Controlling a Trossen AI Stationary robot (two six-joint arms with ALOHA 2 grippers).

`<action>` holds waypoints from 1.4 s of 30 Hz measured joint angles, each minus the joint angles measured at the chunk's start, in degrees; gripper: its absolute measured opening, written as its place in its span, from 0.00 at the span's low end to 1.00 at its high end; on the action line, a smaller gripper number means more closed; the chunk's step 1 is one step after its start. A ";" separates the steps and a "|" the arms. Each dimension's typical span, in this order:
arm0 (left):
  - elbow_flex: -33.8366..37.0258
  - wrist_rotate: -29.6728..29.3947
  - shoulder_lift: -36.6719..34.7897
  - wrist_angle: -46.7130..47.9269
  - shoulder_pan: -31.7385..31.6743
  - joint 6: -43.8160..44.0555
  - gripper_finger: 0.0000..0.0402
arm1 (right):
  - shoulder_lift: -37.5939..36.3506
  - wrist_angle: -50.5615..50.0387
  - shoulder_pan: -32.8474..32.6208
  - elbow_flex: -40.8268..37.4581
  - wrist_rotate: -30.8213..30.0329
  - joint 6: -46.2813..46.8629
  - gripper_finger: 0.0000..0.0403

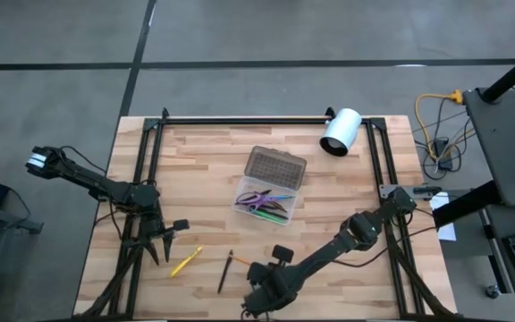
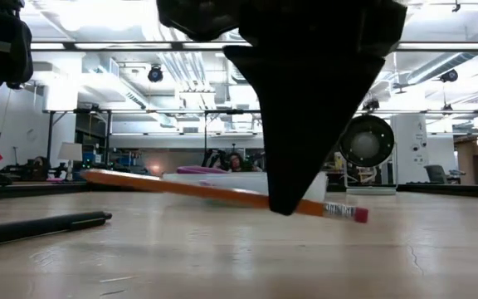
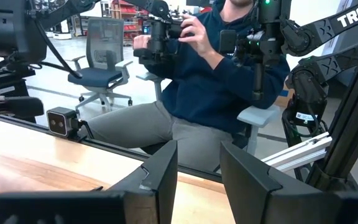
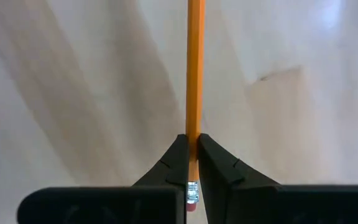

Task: Pick & place school supplies into a supply box
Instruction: Put the orange pencil into the supply box

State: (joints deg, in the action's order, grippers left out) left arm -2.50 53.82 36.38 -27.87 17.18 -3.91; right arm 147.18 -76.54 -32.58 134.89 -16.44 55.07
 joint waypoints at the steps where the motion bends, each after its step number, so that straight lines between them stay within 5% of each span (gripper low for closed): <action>1: 0.00 0.00 0.00 0.00 -0.01 0.00 0.26 | -0.01 -0.64 -0.01 0.00 -1.16 0.08 0.03; 20: 0.00 0.00 0.00 -0.01 -0.01 0.01 0.26 | -2.27 -12.64 1.68 0.11 -15.45 7.58 0.03; 42: 0.00 0.00 0.00 0.01 -0.01 -0.01 0.26 | -8.28 -13.48 5.38 -3.86 -22.80 0.98 0.03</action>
State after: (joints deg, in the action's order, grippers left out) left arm -2.50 53.82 36.38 -27.85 17.17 -3.92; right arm 138.90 -90.02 -27.20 131.03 -39.24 56.05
